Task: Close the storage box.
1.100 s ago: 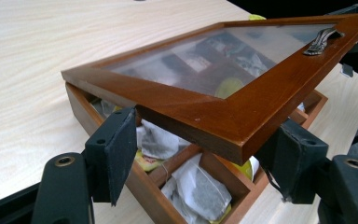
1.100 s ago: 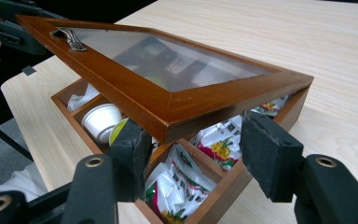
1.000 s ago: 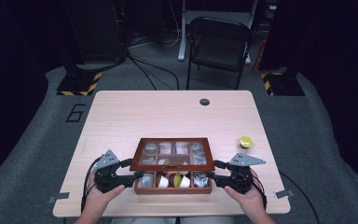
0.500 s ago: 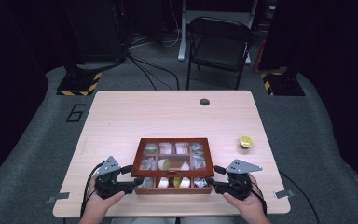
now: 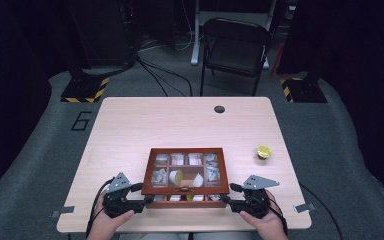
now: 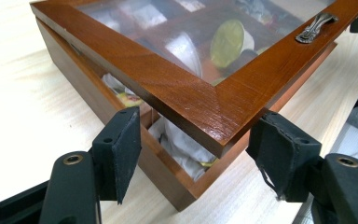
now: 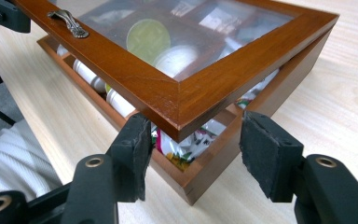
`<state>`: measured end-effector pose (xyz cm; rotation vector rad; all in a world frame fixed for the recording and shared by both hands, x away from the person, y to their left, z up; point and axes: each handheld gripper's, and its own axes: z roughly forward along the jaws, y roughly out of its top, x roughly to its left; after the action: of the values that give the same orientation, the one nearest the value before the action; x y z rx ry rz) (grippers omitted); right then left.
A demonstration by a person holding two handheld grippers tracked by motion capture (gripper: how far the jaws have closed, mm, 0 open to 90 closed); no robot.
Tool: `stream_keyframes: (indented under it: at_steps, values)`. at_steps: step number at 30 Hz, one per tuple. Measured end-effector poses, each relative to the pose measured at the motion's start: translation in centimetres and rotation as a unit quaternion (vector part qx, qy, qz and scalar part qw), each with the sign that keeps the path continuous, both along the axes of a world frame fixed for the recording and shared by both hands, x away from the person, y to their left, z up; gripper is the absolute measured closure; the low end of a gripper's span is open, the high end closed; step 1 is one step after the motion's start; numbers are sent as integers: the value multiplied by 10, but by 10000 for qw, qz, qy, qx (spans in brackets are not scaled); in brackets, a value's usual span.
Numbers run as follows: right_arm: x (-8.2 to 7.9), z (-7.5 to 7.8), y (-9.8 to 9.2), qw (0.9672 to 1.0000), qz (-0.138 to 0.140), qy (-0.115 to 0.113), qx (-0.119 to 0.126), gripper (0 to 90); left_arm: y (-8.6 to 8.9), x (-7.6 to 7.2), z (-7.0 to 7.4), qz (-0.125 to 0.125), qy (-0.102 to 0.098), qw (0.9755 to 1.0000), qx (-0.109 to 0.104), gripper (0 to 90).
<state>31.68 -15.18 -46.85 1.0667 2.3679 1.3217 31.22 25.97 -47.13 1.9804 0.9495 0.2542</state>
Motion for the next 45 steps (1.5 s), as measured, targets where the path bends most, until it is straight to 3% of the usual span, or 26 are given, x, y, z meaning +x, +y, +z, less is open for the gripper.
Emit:
stream_keyframes:
  at_steps: [9, 17, 24, 34, 39, 45]
  values:
    - [0, -5, 3, 9998, 79, 117, -149, 432, -1, -1, -5, -76, 105, 9997, 188, 340]
    - [1, -8, 4, 9994, 122, 180, -275, 430, 0, -4, -9, -14, 278, 9996, 85, 340]
    - [0, -11, 8, 9984, 161, 238, -496, 427, 0, -5, -9, -58, 287, 9995, 95, 345]
    - [-2, -9, 2, 9992, 137, 331, -171, 423, 3, -2, -9, 27, 304, 9995, 14, 344]
    - [0, -7, -1, 9996, 81, 265, -91, 421, 4, 0, -8, 110, 278, 9995, -62, 345]
    - [7, -4, -9, 9994, -93, 256, 225, 409, 7, 4, -7, 182, 274, 9994, -101, 342]
